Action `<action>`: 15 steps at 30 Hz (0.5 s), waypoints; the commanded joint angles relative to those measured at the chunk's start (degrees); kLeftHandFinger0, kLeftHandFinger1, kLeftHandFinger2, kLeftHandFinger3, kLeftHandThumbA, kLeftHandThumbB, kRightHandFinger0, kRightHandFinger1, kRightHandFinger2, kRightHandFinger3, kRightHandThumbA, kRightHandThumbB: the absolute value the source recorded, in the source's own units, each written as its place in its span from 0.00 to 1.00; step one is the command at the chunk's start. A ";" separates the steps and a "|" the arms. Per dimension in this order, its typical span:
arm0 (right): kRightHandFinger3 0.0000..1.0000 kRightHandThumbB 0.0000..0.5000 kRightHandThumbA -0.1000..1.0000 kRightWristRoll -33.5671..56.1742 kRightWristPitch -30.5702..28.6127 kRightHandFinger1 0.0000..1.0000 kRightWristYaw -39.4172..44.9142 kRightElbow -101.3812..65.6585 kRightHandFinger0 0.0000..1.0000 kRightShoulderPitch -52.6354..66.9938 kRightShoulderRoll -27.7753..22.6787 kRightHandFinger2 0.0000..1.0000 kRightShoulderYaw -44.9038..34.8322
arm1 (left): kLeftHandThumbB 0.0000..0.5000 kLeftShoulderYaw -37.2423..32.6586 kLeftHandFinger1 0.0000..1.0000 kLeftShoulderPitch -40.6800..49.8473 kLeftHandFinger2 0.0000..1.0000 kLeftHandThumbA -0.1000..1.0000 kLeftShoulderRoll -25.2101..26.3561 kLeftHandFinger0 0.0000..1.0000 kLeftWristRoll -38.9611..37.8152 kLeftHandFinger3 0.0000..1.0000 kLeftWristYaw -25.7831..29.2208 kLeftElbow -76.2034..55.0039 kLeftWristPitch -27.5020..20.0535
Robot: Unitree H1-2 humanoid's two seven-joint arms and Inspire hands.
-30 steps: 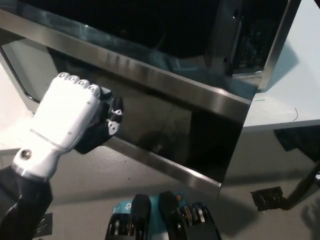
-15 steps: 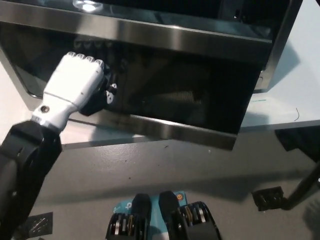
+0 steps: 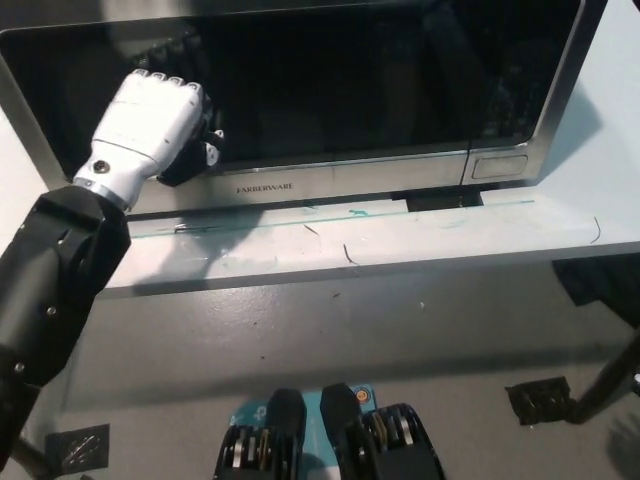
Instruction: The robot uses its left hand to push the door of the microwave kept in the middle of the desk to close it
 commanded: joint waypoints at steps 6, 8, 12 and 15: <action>0.91 0.26 0.23 -0.32 -1.99 0.69 -0.53 -1.95 0.66 -0.57 -0.87 0.77 0.76 | 0.10 2.10 0.08 -6.87 0.11 0.10 2.37 0.00 1.50 0.11 3.14 0.58 4.62; 0.93 0.28 0.23 -0.18 -2.07 0.70 -0.27 -1.68 0.68 -0.76 -0.95 0.78 0.82 | 0.19 3.05 0.01 -1.85 0.07 0.09 2.06 0.00 1.45 0.20 3.48 -6.87 4.43; 0.86 0.31 0.30 -0.41 -2.70 0.67 -0.16 -1.74 0.65 -0.63 -1.08 0.74 1.31 | 0.23 7.23 0.00 7.60 0.00 0.02 0.77 0.00 -0.54 0.00 8.61 -17.61 1.52; 0.85 0.29 0.30 -0.61 -2.59 0.67 -0.13 -2.02 0.64 -0.59 -1.33 0.75 1.62 | 0.22 9.58 0.00 13.06 0.00 0.00 0.02 0.00 -2.70 0.00 10.06 -24.08 -0.89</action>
